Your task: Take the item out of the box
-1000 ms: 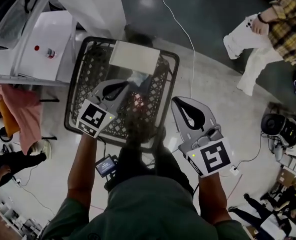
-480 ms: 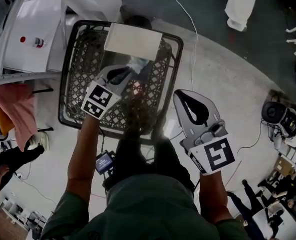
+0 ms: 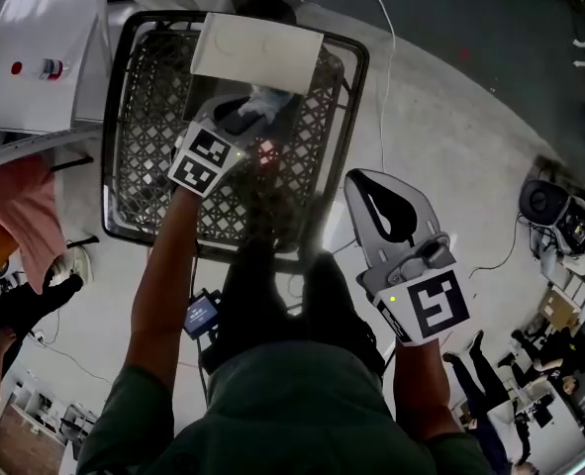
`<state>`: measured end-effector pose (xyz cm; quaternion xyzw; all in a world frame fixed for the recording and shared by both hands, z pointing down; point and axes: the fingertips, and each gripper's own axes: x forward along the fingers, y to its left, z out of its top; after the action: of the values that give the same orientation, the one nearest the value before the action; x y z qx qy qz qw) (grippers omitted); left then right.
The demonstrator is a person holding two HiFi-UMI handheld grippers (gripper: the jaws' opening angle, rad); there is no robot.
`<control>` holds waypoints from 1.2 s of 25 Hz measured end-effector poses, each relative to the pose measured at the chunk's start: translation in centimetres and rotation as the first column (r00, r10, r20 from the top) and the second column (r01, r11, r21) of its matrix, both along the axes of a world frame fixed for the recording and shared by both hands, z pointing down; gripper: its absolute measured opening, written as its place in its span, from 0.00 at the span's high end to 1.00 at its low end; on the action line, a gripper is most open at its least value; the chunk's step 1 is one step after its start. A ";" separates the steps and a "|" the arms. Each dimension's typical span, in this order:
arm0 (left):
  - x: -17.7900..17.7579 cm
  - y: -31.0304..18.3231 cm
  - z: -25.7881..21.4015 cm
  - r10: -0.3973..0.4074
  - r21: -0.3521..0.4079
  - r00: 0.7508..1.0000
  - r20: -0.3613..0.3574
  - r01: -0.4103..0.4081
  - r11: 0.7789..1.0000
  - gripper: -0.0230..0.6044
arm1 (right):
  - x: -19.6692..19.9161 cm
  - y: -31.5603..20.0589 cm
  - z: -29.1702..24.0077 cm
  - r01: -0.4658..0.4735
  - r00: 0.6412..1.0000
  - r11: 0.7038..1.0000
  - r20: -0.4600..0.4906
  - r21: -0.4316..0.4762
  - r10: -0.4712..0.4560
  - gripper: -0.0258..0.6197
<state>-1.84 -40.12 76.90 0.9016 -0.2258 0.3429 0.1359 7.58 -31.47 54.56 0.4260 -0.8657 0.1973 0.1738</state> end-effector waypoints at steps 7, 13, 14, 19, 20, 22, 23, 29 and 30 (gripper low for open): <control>0.5 -1.0 4.9 0.015 -0.045 0.998 0.061 -0.012 0.999 0.64 | 0.5 -0.3 2.9 -0.015 1.000 0.999 -0.001 -0.046 0.015 0.95; 0.7 -1.4 7.8 0.029 -0.071 0.994 0.104 -0.022 0.997 0.64 | 1.1 -0.6 4.8 -0.024 1.000 0.997 0.000 -0.072 0.024 0.95; 0.6 -1.3 8.1 0.034 -0.079 0.993 0.115 -0.025 0.997 0.67 | 1.2 -0.7 4.9 -0.024 1.000 0.997 0.001 -0.075 0.025 0.95; 0.6 -1.1 9.3 0.072 -0.091 0.980 0.188 -0.056 0.994 0.78 | 1.2 -0.7 5.5 -0.020 1.000 0.996 0.004 -0.084 0.021 0.95; 0.7 -1.1 9.6 0.079 -0.099 0.977 0.198 -0.061 0.993 0.78 | 1.2 -0.7 5.6 -0.019 1.000 0.996 0.005 -0.085 0.019 0.95; 0.7 -1.1 9.8 0.085 -0.120 0.975 0.205 -0.061 0.991 0.78 | 1.2 -0.8 5.5 -0.020 1.000 0.996 0.008 -0.084 0.020 0.95; 0.6 -1.2 9.7 0.085 -0.129 0.975 0.206 -0.059 0.990 0.78 | 1.2 -0.8 5.4 -0.020 1.000 0.996 0.008 -0.083 0.021 0.95; 0.5 -1.5 9.2 0.087 -0.137 0.970 0.226 -0.057 0.989 0.87 | 1.1 -0.8 4.4 -0.016 1.000 0.996 0.006 -0.083 0.016 0.95; 0.5 -1.4 9.5 0.086 -0.129 0.970 0.227 -0.057 0.990 0.89 | 1.1 -0.7 4.7 -0.015 1.000 0.997 0.005 -0.082 0.015 0.95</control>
<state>-1.35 -41.56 86.36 0.8530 -0.1861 0.4636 0.1510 8.67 -32.15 59.24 0.4246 -0.8541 0.2351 0.1871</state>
